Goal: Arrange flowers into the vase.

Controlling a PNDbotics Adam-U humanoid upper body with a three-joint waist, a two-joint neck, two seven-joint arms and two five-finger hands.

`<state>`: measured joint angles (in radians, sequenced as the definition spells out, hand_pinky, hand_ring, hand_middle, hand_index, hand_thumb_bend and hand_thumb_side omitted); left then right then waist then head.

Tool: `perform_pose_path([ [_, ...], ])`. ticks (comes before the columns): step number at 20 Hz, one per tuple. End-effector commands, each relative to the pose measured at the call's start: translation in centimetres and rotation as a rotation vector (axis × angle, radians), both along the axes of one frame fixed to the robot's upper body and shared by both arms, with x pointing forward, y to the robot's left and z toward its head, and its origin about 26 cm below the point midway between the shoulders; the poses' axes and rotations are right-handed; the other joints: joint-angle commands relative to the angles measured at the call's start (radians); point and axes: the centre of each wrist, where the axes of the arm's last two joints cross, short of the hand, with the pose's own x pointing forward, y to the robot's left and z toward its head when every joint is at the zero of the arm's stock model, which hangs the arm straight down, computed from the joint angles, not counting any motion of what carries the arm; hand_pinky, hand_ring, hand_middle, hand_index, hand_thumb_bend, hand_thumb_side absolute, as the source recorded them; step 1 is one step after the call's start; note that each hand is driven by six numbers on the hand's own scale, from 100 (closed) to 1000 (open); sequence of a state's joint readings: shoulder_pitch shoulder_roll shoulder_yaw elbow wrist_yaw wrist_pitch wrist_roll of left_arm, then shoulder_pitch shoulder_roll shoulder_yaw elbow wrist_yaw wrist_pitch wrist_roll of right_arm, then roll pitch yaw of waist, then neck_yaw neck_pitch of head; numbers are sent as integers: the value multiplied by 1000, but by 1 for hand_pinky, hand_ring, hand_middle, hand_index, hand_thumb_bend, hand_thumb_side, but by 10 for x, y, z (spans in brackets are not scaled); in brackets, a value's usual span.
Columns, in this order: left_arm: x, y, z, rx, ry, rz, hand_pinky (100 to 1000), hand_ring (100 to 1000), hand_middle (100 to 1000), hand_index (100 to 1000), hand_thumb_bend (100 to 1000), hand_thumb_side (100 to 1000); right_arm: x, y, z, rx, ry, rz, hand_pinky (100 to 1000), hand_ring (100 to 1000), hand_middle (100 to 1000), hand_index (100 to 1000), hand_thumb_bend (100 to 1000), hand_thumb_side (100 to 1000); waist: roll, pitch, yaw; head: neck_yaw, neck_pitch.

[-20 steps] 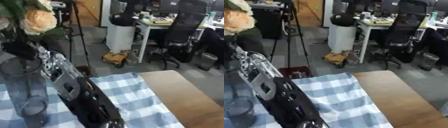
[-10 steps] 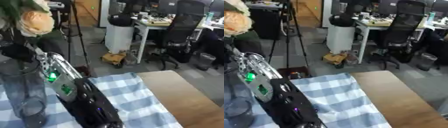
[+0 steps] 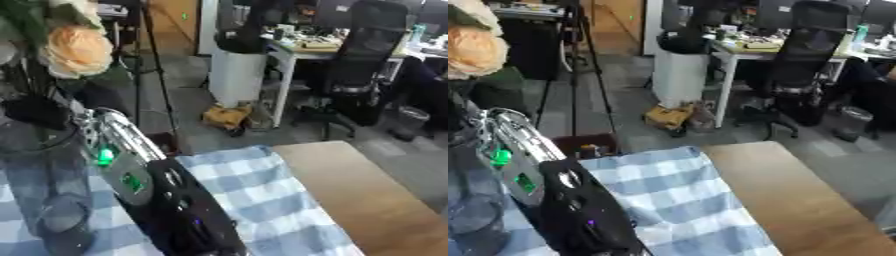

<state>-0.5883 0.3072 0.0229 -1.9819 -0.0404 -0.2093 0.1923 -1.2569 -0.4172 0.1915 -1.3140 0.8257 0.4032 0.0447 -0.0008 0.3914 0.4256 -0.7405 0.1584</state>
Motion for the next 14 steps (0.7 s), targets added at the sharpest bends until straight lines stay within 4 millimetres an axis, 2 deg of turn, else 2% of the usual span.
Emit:
perform_pose_path([
  [1,-4,2,8,5,-33,1,705,981,907,1000,100,1000,-9,-2,12,-12,-34,-8,769,857,731,778,478,801,9,-29,0,-3,1],
  [14,-4,2,7,7,-30,-2,710,981,904,1000,100,1000,-8,-6,6,-33,6,-45,834,947,824,878,539,862,16,-39,-6,-2,1],
])
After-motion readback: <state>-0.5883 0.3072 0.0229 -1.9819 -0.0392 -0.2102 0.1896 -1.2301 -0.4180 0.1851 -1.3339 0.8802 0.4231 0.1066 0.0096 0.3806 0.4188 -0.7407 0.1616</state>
